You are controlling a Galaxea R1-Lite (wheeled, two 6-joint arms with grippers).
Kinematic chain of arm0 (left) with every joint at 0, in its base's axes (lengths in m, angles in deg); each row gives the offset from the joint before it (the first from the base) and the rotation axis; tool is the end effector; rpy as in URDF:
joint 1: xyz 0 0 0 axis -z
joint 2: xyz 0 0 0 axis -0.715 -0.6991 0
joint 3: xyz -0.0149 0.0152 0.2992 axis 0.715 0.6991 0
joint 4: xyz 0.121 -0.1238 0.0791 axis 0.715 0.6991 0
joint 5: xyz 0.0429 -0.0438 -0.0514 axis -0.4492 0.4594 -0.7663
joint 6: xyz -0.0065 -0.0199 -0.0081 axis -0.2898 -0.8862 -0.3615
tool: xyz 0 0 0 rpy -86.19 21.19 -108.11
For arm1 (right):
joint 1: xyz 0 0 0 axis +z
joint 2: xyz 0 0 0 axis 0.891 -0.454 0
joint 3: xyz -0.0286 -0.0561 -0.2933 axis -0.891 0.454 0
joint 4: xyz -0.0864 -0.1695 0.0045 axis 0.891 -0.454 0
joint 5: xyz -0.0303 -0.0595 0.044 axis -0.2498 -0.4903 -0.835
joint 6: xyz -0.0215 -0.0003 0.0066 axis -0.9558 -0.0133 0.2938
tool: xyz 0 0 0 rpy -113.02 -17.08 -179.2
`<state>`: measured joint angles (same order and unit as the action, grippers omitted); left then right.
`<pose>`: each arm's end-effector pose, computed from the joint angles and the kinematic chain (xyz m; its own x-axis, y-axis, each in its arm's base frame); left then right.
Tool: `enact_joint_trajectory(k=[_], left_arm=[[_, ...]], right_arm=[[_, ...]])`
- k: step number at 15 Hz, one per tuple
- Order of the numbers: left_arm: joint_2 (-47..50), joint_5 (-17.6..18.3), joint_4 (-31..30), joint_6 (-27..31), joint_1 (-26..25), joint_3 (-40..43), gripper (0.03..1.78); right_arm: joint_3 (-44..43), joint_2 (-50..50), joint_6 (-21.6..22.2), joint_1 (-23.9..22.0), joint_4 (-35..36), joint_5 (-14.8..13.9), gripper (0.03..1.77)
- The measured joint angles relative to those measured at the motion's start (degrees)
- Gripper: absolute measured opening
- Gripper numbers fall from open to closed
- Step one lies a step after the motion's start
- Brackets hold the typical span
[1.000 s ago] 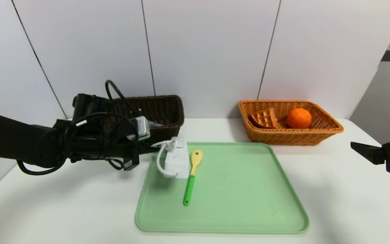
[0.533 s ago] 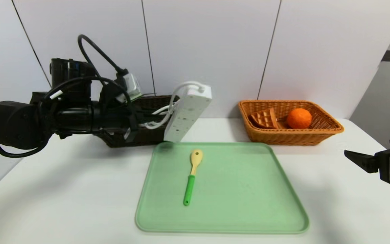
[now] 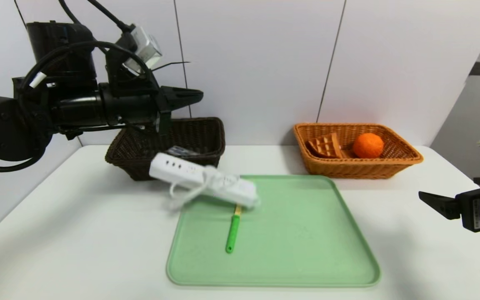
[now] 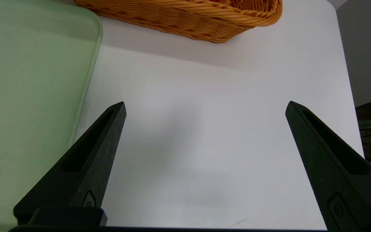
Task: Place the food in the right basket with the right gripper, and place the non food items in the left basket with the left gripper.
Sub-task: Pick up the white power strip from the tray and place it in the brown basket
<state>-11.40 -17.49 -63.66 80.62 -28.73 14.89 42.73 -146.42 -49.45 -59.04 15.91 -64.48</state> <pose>0.3079 -0.1082 0.2873 0.5700 -0.8208 -0.0358 0.7377 0.4921 0.4621 0.1686 0.0090 0.1986 0.8938 -0.0558 -0.4450 -0.0545 0.9714 -0.2313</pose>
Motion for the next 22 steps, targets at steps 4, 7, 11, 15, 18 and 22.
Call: enact_joint_trajectory(k=[4,7,11,15,18,22], left_arm=[[0.63,-0.07,-0.17,-2.49,0.22,-2.58,0.04],[1.02,-0.11,-0.1,-2.45,0.2,-2.93,0.04],[1.99,-0.3,0.21,-2.54,0.2,-1.82,0.04],[4.85,-3.22,0.22,-3.39,0.27,4.44,0.04],[7.67,-9.31,0.44,-5.51,0.79,7.94,0.37],[11.08,-13.17,-0.21,-6.81,1.54,13.79,0.91]], right_arm=[[0.3,-0.05,0.11,0.96,0.0,-0.06,1.71],[0.3,-0.02,0.09,1.62,0.0,-0.09,1.71],[0.33,0.22,0.11,1.73,0.0,-0.17,1.71],[0.74,0.52,0.11,1.73,0.0,-0.17,1.71],[1.63,0.74,0.0,1.73,1.52,-0.17,1.71],[3.72,0.89,-0.22,1.73,4.17,-0.2,1.71]])
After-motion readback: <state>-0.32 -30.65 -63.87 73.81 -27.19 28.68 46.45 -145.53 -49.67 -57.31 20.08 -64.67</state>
